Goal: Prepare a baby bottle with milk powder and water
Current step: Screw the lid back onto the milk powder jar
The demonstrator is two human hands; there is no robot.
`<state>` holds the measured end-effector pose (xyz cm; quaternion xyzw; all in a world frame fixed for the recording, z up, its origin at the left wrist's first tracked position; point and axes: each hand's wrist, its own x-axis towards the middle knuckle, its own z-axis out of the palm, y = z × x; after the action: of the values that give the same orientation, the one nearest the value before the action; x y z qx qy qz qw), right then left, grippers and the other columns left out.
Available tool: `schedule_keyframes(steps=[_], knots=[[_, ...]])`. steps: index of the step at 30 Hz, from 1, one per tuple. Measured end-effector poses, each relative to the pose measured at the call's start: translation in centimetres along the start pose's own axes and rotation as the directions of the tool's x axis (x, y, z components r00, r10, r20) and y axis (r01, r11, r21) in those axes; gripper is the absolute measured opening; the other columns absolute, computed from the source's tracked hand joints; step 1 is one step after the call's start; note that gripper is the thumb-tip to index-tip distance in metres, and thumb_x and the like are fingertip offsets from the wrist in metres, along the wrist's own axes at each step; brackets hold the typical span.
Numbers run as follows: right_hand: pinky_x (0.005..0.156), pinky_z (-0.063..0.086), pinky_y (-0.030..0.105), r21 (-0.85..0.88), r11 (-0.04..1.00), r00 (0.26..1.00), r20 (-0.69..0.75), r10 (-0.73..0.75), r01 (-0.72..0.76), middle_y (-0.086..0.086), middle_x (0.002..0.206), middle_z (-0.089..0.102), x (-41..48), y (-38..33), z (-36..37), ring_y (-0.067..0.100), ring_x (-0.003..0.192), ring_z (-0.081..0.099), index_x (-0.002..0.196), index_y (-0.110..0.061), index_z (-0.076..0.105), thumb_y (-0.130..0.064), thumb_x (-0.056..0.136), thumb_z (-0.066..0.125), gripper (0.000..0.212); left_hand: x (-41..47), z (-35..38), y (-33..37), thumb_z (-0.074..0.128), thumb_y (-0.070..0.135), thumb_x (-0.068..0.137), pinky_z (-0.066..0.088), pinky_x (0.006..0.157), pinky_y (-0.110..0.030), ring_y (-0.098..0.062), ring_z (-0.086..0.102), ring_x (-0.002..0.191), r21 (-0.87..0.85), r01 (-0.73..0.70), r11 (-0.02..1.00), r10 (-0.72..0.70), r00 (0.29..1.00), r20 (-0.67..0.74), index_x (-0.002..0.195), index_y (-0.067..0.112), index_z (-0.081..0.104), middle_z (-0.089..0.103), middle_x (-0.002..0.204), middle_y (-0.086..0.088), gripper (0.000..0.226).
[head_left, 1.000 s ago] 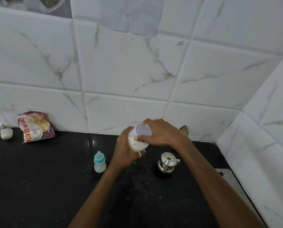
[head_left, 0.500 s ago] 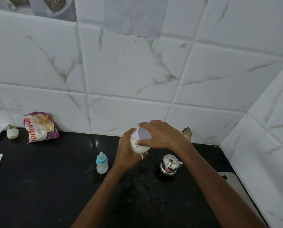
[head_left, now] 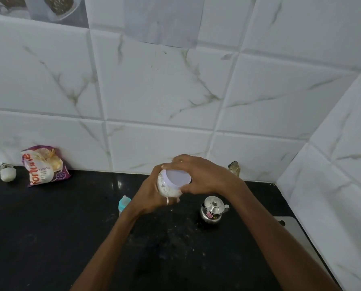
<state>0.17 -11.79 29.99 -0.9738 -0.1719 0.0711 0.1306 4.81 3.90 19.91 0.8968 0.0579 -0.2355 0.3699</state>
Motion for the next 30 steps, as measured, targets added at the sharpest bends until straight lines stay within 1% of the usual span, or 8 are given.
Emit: schedule_keyframes(steps=[2,5,9,13,17,23,25,30], knots=[[0.096,0.048,0.038,-0.018,0.988,0.986,-0.07,0.151,-0.152,-0.004,0.135,0.053,-0.1,-0.7,0.3,0.021,0.121,0.054,0.147,-0.04,0.043,-0.053,0.085,0.071,0.07,0.2,0.1,-2.1,0.092,0.012,0.071,0.046,0.102,-0.034,-0.02,0.065,0.097,-0.151,-0.462,0.874,0.446,0.885,-0.132,0.129,0.023,0.064,0.071,0.106,-0.002,0.066],[0.079,0.045,0.036,-0.145,0.929,0.934,-0.168,0.316,-0.34,0.005,0.121,0.065,0.2,-1.7,1.3,0.025,0.103,0.062,0.133,-0.021,0.051,-0.08,0.088,0.048,0.075,-0.7,0.9,-3.3,0.097,0.008,0.061,0.05,0.092,-0.02,-0.004,0.062,0.11,-0.284,-0.646,0.708,0.605,0.763,-0.228,0.14,0.032,0.048,0.063,0.123,0.013,0.097],[0.092,0.048,0.041,-0.135,0.94,0.94,-0.184,0.287,-0.314,0.007,0.139,0.06,-0.1,-1.5,1.3,0.028,0.12,0.06,0.146,-0.023,0.044,-0.083,0.089,0.041,0.082,-0.4,1.0,-2.4,0.096,0.012,0.064,0.056,0.084,-0.017,-0.008,0.071,0.103,-0.322,-0.669,0.67,0.653,0.737,-0.172,0.127,0.04,0.053,0.068,0.111,0.022,0.081],[0.116,0.036,0.041,-0.054,0.998,0.996,0.091,0.018,-0.014,-0.006,0.167,0.029,-0.4,-0.5,-0.1,0.019,0.15,0.032,0.158,-0.045,0.027,-0.043,0.089,0.073,0.083,0.3,-1.1,-3.2,0.097,0.014,0.065,0.05,0.094,-0.018,0.002,0.06,0.104,-0.261,-0.673,0.692,0.684,0.727,-0.059,0.139,0.03,0.044,0.061,0.121,0.014,0.093],[0.111,0.041,0.04,-0.077,0.996,0.998,0.044,-0.045,0.048,-0.003,0.162,0.036,-0.3,-0.3,-0.1,0.02,0.143,0.041,0.156,-0.039,0.039,-0.019,0.087,0.074,0.079,0.8,-1.5,-2.8,0.096,0.013,0.066,0.049,0.093,-0.016,0.001,0.059,0.105,-0.215,-0.651,0.728,0.663,0.748,-0.023,0.144,0.024,0.042,0.059,0.121,0.015,0.096],[0.082,0.044,0.034,-0.151,0.932,0.939,-0.149,0.309,-0.33,0.006,0.126,0.065,-0.5,-2.2,1.4,0.024,0.104,0.062,0.137,-0.021,0.052,-0.075,0.093,0.047,0.07,-0.7,1.0,-2.4,0.097,0.013,0.063,0.051,0.094,-0.019,0.004,0.063,0.11,-0.239,-0.662,0.711,0.618,0.749,-0.238,0.133,0.035,0.053,0.065,0.121,0.012,0.086],[0.075,0.039,0.032,-0.217,0.902,0.921,-0.204,0.331,-0.372,0.006,0.115,0.069,-0.6,-2.5,1.8,0.021,0.089,0.059,0.126,-0.015,0.056,-0.079,0.094,0.034,0.075,-1.5,1.3,-0.6,0.092,0.008,0.071,0.054,0.09,-0.019,0.001,0.067,0.107,-0.304,-0.512,0.804,0.484,0.859,-0.168,0.127,0.029,0.059,0.067,0.11,0.013,0.068],[0.103,0.044,0.041,-0.127,0.98,0.988,-0.042,0.149,-0.153,-0.004,0.157,0.043,-1.5,-1.4,0.5,0.022,0.137,0.048,0.157,-0.04,0.031,-0.07,0.092,0.052,0.074,-1.6,0.1,-3.4,0.099,0.044,0.048,0.052,0.095,-0.018,-0.002,0.063,0.112,-0.295,-0.519,0.802,0.543,0.84,-0.003,0.139,0.039,0.043,0.063,0.125,0.014,0.107]])
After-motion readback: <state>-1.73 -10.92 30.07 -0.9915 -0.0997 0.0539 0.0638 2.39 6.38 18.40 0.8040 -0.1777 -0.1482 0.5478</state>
